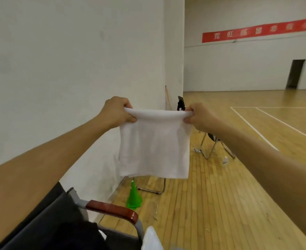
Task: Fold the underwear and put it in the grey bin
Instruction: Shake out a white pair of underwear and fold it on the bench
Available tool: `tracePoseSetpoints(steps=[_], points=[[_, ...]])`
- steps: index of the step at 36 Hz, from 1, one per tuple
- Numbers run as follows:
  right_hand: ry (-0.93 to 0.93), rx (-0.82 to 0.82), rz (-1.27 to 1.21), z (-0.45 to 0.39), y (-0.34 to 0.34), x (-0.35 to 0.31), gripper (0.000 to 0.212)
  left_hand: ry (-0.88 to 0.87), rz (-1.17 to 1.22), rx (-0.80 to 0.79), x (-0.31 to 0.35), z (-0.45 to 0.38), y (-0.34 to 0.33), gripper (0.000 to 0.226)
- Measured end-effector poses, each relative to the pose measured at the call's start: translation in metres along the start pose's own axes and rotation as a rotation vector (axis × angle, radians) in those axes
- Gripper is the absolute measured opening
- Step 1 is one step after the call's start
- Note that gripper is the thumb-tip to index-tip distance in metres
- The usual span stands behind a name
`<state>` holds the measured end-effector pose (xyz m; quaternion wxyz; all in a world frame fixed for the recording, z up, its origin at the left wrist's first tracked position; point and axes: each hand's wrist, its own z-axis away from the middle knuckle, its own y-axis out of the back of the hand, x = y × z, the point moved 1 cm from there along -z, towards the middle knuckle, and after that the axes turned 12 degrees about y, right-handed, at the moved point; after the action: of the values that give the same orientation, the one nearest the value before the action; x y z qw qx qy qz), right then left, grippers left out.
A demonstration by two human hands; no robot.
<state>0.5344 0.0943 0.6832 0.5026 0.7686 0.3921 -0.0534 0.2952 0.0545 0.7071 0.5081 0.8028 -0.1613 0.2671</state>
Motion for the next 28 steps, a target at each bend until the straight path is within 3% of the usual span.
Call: tracePoseSetpoints(steps=[10, 14, 21, 28], points=[[0.016, -0.12, 0.227, -0.019, 0.003, 0.175, 0.002, 0.03, -0.116, -0.102, 0.04, -0.051, -0.171, 0.023], [0.042, -0.139, 0.24, -0.008, -0.024, 0.239, 0.02, 0.013, -0.184, -0.106, 0.035, -0.062, -0.24, 0.022], [-0.08, -0.385, 0.107, 0.079, -0.144, 0.38, 0.005, 0.043, -0.22, -0.327, -0.051, -0.039, -0.43, 0.014], [-0.22, -0.491, 0.085, 0.175, -0.264, 0.483, 0.005, 0.039, -0.253, -0.519, -0.151, 0.009, -0.593, 0.011]])
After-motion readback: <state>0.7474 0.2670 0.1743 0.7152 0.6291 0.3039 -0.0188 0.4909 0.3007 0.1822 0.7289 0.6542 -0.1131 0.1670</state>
